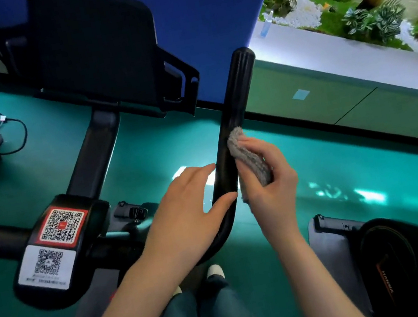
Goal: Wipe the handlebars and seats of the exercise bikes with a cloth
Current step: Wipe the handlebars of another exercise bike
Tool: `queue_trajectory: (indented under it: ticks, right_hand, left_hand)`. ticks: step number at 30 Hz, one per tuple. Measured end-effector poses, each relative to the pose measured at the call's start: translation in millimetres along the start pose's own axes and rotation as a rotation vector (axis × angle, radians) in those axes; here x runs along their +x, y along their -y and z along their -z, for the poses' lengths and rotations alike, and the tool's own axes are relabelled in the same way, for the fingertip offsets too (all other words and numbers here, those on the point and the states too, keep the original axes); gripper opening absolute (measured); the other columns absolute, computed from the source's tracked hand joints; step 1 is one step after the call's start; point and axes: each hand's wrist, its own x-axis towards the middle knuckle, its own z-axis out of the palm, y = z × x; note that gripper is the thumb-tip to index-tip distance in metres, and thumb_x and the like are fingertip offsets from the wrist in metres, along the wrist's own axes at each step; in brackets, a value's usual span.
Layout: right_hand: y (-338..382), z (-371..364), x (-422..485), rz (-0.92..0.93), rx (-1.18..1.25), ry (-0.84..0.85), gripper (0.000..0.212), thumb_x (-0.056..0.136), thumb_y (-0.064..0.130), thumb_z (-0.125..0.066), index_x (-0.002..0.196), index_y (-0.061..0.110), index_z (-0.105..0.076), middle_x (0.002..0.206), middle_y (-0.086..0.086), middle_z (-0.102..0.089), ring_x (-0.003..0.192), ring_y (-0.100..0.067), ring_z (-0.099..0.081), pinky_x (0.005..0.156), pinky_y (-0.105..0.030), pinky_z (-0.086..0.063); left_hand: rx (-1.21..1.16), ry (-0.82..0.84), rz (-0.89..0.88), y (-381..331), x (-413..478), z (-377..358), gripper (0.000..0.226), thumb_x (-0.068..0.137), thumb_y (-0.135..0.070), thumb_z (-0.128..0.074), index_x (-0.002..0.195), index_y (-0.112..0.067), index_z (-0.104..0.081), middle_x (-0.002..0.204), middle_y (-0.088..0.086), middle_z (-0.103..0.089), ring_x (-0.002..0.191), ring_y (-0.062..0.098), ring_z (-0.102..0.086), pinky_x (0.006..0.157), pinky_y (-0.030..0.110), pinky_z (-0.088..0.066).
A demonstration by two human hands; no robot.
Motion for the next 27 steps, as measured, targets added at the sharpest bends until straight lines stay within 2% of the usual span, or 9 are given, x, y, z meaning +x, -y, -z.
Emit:
queue_trajectory:
  ticks: [4, 6, 9, 11, 13, 15, 20, 23, 27]
  right_hand:
    - [-2, 14, -27, 0.017, 0.019, 0.098, 0.026, 0.08, 0.006, -0.064, 0.104, 0.014, -0.069, 0.107, 0.008, -0.067, 0.092, -0.029, -0.065, 0.073, -0.058, -0.052]
    - [4, 19, -16, 0.025, 0.009, 0.116, 0.026, 0.08, 0.008, -0.065, 0.103, 0.02, -0.069, 0.099, 0.011, -0.066, 0.081, -0.028, -0.063, 0.069, -0.057, -0.052]
    - [16, 17, 26, 0.12, -0.073, 0.115, 0.027, 0.08, 0.006, -0.065, 0.104, 0.016, -0.068, 0.101, 0.006, -0.066, 0.093, -0.024, -0.063, 0.082, -0.048, -0.052]
    - [21, 9, 48, 0.197, -0.172, 0.217, 0.027, 0.081, 0.001, -0.065, 0.105, 0.013, -0.069, 0.103, 0.007, -0.068, 0.098, -0.021, -0.06, 0.087, -0.035, -0.05]
    - [19, 5, 51, 0.266, -0.277, 0.323, 0.03, 0.079, -0.004, -0.065, 0.103, 0.012, -0.07, 0.099, 0.009, -0.067, 0.097, -0.02, -0.056, 0.087, -0.016, -0.043]
    - [16, 9, 37, 0.285, -0.297, 0.387, 0.03, 0.077, -0.004, -0.063, 0.101, 0.014, -0.069, 0.094, 0.011, -0.065, 0.094, -0.017, -0.053, 0.083, -0.008, -0.038]
    - [18, 30, 19, 0.246, -0.205, 0.562, 0.031, 0.077, 0.009, -0.063, 0.101, 0.027, -0.07, 0.094, 0.006, -0.065, 0.092, -0.006, -0.06, 0.082, -0.012, -0.044]
    - [21, 28, 46, 0.3, -0.212, 0.505, 0.029, 0.079, 0.005, -0.066, 0.099, 0.025, -0.07, 0.09, 0.002, -0.063, 0.089, -0.008, -0.059, 0.08, -0.009, -0.041]
    - [17, 21, 46, 0.31, -0.286, 0.545, 0.027, 0.078, 0.001, -0.067, 0.098, 0.02, -0.068, 0.085, 0.017, -0.056, 0.09, -0.017, -0.057, 0.078, -0.004, -0.036]
  left_hand:
    - [-0.009, -0.042, -0.002, 0, -7, -1, 0.052, 0.082, -0.05, -0.057, 0.129, -0.031, -0.05, 0.118, -0.016, -0.055, 0.111, 0.004, -0.048, 0.094, 0.016, -0.034]
    - [-0.024, -0.06, 0.002, -2, -9, -3, 0.05, 0.082, -0.047, -0.06, 0.128, -0.031, -0.051, 0.116, -0.016, -0.056, 0.109, 0.005, -0.05, 0.096, 0.022, -0.038]
    - [0.002, -0.101, 0.014, -7, -13, -6, 0.048, 0.083, -0.044, -0.062, 0.127, -0.028, -0.052, 0.114, -0.013, -0.058, 0.109, 0.009, -0.051, 0.095, 0.031, -0.041]
    - [0.023, -0.127, 0.022, -11, -16, -9, 0.047, 0.083, -0.044, -0.062, 0.126, -0.026, -0.053, 0.114, -0.011, -0.058, 0.107, 0.012, -0.052, 0.093, 0.034, -0.041]
    - [0.037, -0.15, 0.036, -16, -19, -11, 0.045, 0.084, -0.041, -0.062, 0.124, -0.024, -0.054, 0.113, -0.009, -0.059, 0.107, 0.015, -0.053, 0.092, 0.038, -0.042]
    - [0.046, -0.193, 0.049, -19, -23, -14, 0.043, 0.084, -0.039, -0.064, 0.123, -0.021, -0.055, 0.113, -0.006, -0.06, 0.105, 0.019, -0.054, 0.091, 0.041, -0.043]
    - [0.05, -0.27, 0.105, -23, -32, -18, 0.04, 0.085, -0.04, -0.062, 0.118, -0.018, -0.06, 0.111, -0.006, -0.063, 0.103, 0.019, -0.056, 0.09, 0.043, -0.044]
    - [0.056, -0.29, 0.134, -27, -36, -21, 0.037, 0.084, -0.042, -0.061, 0.113, -0.019, -0.063, 0.105, -0.007, -0.064, 0.1, 0.018, -0.056, 0.09, 0.043, -0.043]
    - [0.052, -0.306, 0.181, -30, -35, -25, 0.037, 0.083, -0.039, -0.063, 0.115, -0.022, -0.061, 0.106, -0.008, -0.062, 0.103, 0.016, -0.054, 0.094, 0.038, -0.039]
